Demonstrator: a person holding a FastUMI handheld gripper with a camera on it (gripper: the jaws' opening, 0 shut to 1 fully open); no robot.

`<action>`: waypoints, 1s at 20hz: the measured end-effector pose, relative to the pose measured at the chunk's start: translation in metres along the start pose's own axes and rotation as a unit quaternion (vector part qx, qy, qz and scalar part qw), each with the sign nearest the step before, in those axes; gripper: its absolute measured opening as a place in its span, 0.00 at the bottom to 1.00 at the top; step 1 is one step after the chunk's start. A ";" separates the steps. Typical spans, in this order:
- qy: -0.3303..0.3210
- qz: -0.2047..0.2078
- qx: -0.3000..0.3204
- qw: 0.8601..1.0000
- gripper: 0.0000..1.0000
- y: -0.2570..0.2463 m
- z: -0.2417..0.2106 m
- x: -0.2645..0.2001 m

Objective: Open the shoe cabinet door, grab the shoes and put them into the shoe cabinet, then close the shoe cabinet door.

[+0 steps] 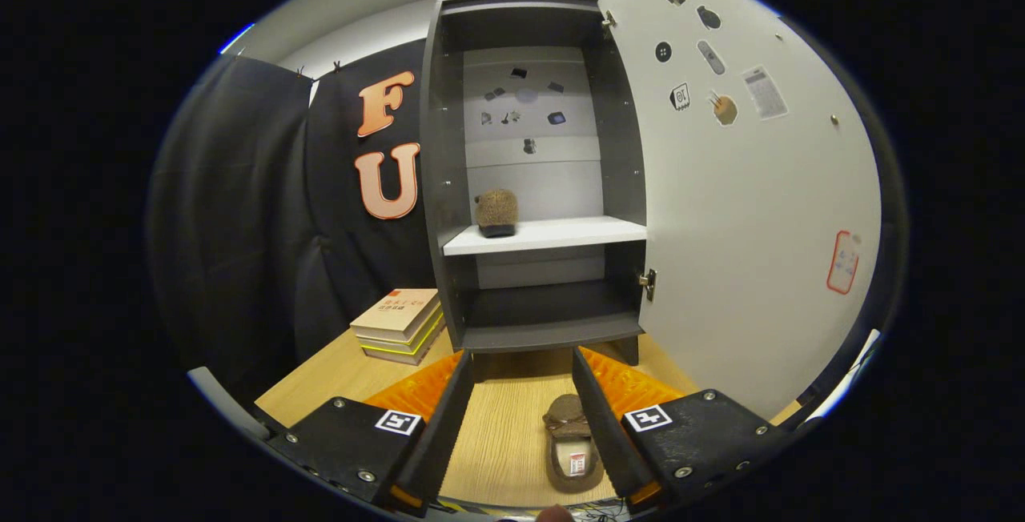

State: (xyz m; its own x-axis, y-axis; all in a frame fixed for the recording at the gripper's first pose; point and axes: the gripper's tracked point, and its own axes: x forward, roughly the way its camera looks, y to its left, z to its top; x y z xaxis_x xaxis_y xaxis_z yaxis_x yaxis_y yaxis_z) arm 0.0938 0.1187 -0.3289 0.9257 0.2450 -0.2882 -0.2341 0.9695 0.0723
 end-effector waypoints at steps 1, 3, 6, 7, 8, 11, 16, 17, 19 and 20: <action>0.007 0.000 0.003 1.000 0.78 -0.001 -0.011 0.006; 0.026 0.003 0.005 1.000 0.78 -0.002 -0.036 0.016; 0.060 0.008 0.017 0.998 0.78 -0.005 -0.076 0.029; 0.072 0.008 0.022 0.997 0.78 -0.007 -0.090 0.033; 0.079 0.008 0.025 0.997 0.78 -0.009 -0.101 0.037; 0.103 0.006 0.038 0.994 0.78 -0.013 -0.132 0.047; 0.140 -0.001 0.035 0.989 0.78 -0.026 -0.178 0.063; 0.147 -0.001 0.038 0.988 0.78 -0.027 -0.185 0.066; 0.160 0.000 0.043 0.986 0.78 -0.028 -0.198 0.077; 0.166 0.001 0.042 0.985 0.78 -0.028 -0.202 0.080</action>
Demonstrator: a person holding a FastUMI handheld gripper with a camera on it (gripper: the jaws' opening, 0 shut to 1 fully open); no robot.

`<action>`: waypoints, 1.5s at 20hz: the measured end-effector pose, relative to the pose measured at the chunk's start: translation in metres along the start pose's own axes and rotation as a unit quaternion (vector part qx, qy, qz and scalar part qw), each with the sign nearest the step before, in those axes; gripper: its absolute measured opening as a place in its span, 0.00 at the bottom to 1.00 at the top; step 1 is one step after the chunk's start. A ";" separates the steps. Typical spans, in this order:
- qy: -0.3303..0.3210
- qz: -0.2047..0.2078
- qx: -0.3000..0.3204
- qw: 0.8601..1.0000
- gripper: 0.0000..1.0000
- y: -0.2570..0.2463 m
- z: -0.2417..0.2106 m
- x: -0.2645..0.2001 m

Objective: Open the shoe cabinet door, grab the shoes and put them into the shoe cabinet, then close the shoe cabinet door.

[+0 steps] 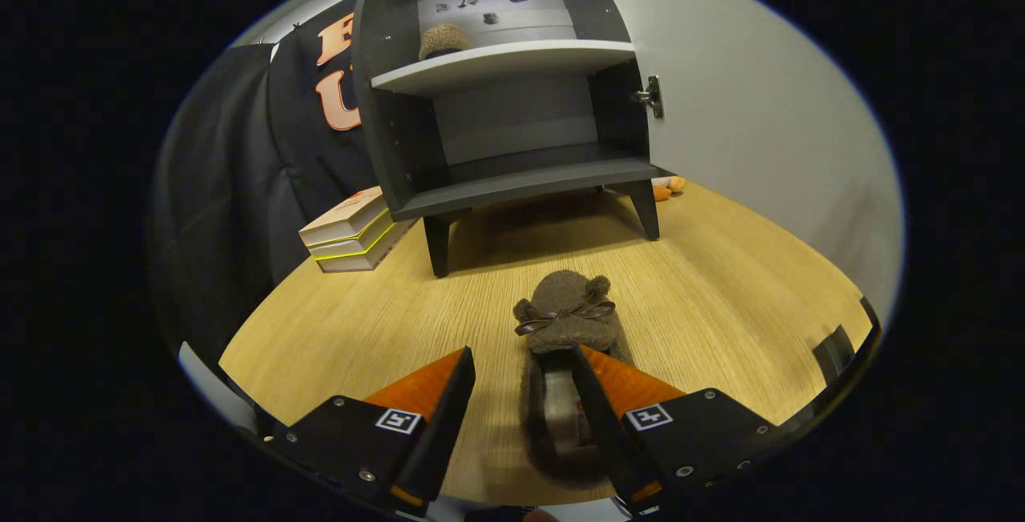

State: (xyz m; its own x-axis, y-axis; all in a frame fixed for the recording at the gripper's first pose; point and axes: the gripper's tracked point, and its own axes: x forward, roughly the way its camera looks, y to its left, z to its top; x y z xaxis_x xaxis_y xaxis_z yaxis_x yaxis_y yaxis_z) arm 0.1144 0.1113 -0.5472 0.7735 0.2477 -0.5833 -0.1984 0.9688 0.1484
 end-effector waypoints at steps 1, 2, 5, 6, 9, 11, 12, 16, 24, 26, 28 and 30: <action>0.000 0.002 -0.001 1.000 0.77 0.001 0.001 0.006; 0.004 0.004 -0.002 1.000 0.76 0.003 0.002 0.013; 0.023 0.007 -0.008 1.000 0.72 0.007 -0.003 0.031; 0.028 0.010 -0.005 1.000 0.71 0.010 -0.003 0.036; 0.039 0.022 -0.004 0.999 0.65 0.013 -0.005 0.049; 0.038 0.007 -0.011 0.999 0.48 0.003 -0.004 0.055; 0.035 -0.010 -0.013 0.999 0.37 -0.005 -0.004 0.056; 0.041 -0.013 -0.019 0.999 0.07 -0.006 -0.002 0.058; 0.032 -0.012 -0.021 0.999 0.04 -0.007 0.041 0.032; 0.023 -0.015 -0.025 0.999 0.05 -0.005 0.063 0.019; 0.011 -0.017 -0.035 0.999 0.04 -0.002 0.087 0.006; -0.005 -0.017 -0.042 0.999 0.05 0.003 0.111 -0.005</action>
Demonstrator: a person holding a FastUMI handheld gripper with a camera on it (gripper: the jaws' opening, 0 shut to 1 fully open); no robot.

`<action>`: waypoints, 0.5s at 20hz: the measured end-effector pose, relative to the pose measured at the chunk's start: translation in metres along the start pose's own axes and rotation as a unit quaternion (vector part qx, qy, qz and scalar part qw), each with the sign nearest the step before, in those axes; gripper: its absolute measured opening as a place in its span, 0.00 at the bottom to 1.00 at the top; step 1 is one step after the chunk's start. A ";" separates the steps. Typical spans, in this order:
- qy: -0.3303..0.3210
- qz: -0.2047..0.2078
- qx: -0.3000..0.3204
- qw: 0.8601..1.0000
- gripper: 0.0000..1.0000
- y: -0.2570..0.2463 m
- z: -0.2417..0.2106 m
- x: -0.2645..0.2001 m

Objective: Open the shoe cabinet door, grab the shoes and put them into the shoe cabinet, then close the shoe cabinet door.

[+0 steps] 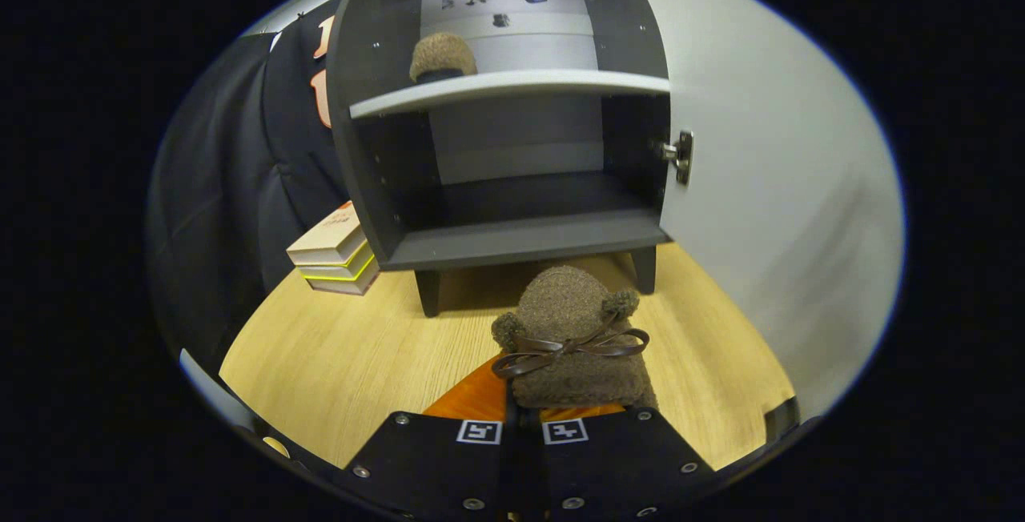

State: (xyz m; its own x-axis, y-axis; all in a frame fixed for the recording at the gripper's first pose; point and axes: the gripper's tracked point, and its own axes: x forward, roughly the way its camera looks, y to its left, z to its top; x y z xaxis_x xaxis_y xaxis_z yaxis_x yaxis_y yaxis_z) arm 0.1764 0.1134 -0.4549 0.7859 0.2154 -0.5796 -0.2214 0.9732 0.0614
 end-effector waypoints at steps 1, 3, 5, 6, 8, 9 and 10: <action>-0.003 -0.001 -0.001 1.000 0.05 0.002 0.011 -0.004; -0.009 -0.012 -0.004 1.000 0.05 0.004 0.030 -0.014; -0.021 -0.020 -0.008 1.000 0.04 0.009 0.052 -0.020; -0.026 -0.022 -0.011 0.999 0.04 0.012 0.061 -0.023; -0.037 -0.024 -0.013 0.999 0.05 0.019 0.081 -0.027; -0.043 -0.024 -0.013 0.999 0.05 0.021 0.091 -0.028; -0.047 -0.026 -0.013 0.998 0.04 0.023 0.102 -0.030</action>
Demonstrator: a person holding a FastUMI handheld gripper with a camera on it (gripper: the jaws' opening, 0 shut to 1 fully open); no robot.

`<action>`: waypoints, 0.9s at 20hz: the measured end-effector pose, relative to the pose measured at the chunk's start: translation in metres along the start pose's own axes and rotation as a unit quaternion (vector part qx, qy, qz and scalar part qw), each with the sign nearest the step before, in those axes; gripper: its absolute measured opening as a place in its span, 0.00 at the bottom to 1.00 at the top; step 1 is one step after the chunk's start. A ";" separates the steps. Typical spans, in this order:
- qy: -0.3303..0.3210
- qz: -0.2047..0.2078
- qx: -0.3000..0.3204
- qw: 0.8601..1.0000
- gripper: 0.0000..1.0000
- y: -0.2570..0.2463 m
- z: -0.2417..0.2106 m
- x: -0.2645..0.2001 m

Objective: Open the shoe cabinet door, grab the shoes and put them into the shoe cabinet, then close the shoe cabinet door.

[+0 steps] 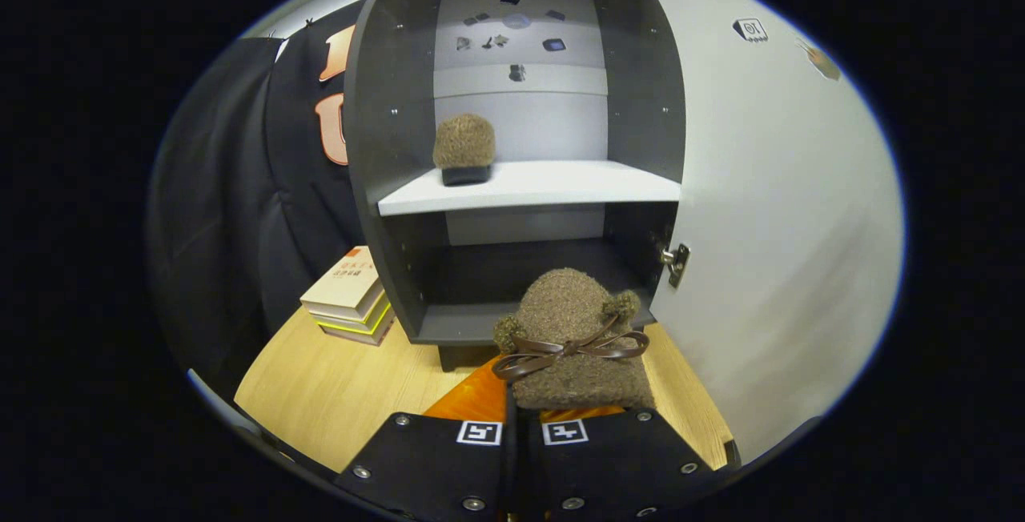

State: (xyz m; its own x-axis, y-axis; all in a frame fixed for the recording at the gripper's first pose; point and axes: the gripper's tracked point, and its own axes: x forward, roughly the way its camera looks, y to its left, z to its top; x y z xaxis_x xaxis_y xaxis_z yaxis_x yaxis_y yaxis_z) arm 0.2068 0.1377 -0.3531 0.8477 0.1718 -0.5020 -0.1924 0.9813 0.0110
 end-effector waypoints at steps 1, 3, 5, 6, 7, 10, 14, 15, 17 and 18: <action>-0.007 -0.004 -0.002 1.000 0.04 0.000 0.013 0.000; -0.024 -0.014 -0.007 1.000 0.05 -0.001 0.039 -0.002; -0.037 -0.018 -0.012 0.999 0.04 -0.001 0.064 0.001; -0.041 -0.020 -0.016 0.999 0.04 -0.002 0.075 0.003; -0.045 -0.023 -0.020 0.999 0.04 -0.004 0.085 0.007; -0.049 -0.026 -0.021 0.998 0.04 -0.010 0.111 0.024; -0.039 -0.019 -0.023 0.999 0.04 -0.021 0.137 0.061; -0.036 -0.018 -0.023 0.999 0.04 -0.023 0.143 0.070; -0.029 -0.012 -0.021 0.999 0.04 -0.026 0.153 0.090; -0.026 -0.011 -0.022 0.999 0.04 -0.028 0.158 0.099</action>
State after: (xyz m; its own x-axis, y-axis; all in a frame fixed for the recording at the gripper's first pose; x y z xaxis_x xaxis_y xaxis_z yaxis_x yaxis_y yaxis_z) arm 0.3746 0.1407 -0.2665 0.8759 0.1553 -0.4569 -0.1939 0.9803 -0.0385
